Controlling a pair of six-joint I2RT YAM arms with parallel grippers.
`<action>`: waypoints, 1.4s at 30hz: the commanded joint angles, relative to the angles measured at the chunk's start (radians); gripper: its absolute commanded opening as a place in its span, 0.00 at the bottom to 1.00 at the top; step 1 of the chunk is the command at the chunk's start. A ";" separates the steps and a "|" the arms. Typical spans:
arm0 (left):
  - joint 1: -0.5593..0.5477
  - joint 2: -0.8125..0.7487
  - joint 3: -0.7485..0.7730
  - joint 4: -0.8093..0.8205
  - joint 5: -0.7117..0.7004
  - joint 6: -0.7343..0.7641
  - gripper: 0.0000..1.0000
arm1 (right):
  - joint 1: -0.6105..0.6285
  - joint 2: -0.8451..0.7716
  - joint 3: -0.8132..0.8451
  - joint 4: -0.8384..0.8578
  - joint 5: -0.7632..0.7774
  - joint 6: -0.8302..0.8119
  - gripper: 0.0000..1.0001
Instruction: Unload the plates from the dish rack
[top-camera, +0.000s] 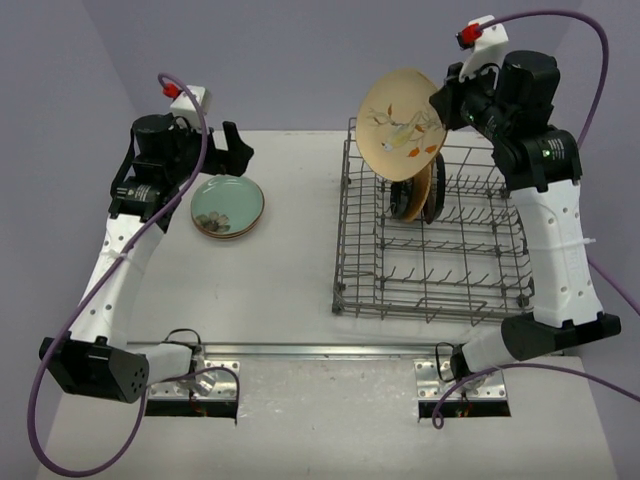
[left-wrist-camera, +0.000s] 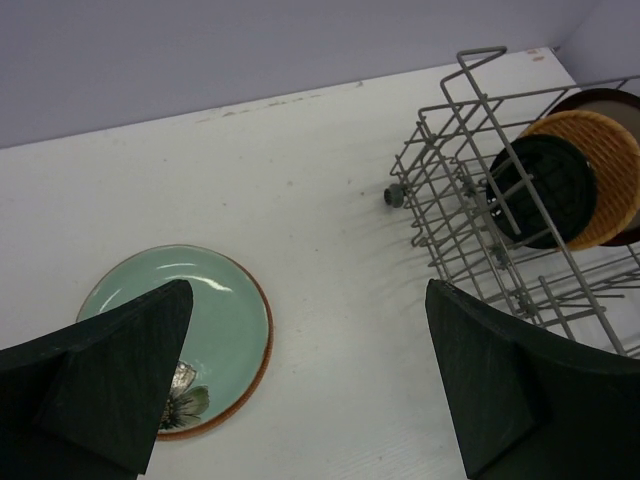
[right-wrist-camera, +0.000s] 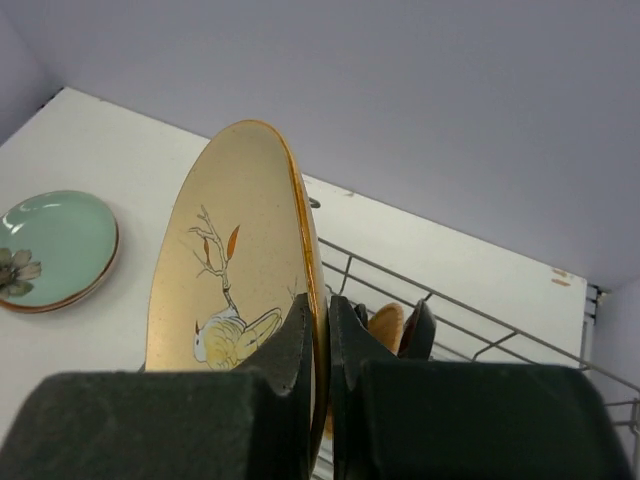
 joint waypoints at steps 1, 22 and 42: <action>0.010 0.001 0.051 0.010 0.106 -0.042 1.00 | -0.014 -0.010 -0.058 0.133 -0.077 0.049 0.00; -0.025 0.091 0.037 0.014 0.689 -0.144 0.98 | -0.053 -0.074 -0.347 0.371 -0.739 0.429 0.00; -0.075 0.175 -0.066 0.261 0.957 -0.405 0.40 | 0.131 0.024 -0.347 0.412 -0.748 0.429 0.00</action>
